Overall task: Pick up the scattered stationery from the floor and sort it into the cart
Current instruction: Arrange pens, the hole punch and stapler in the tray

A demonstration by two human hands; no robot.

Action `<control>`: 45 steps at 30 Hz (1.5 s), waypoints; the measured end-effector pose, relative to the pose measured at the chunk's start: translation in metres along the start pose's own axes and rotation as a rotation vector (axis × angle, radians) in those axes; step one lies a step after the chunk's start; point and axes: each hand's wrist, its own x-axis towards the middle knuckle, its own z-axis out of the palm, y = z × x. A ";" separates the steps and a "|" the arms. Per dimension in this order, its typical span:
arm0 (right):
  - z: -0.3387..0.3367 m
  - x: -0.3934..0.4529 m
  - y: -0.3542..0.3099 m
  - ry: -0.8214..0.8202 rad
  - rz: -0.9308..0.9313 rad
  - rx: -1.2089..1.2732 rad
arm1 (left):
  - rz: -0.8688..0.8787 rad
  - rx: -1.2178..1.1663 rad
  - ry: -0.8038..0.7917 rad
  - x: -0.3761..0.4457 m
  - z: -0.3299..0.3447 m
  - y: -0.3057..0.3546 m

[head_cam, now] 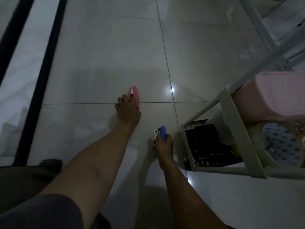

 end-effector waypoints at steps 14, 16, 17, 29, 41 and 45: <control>-0.031 -0.020 -0.014 -0.059 -0.056 -0.050 | -0.303 -0.389 -0.393 -0.034 -0.019 0.020; -0.031 -0.025 -0.020 -0.106 -0.076 -0.061 | -0.401 -0.463 -0.519 -0.048 -0.022 0.017; -0.030 -0.029 -0.025 -0.127 -0.098 -0.084 | -0.448 -0.503 -0.567 -0.055 -0.023 0.014; -0.073 -0.157 -0.156 -0.278 -0.104 -0.053 | -0.576 -1.373 -0.383 -0.117 -0.231 0.027; -0.197 -0.398 -0.388 -0.401 -0.235 -0.012 | -0.595 -1.234 -0.269 -0.213 -0.574 0.085; -0.253 -0.451 -0.453 -0.392 -0.307 -0.034 | -0.571 -1.246 -0.212 -0.241 -0.668 0.113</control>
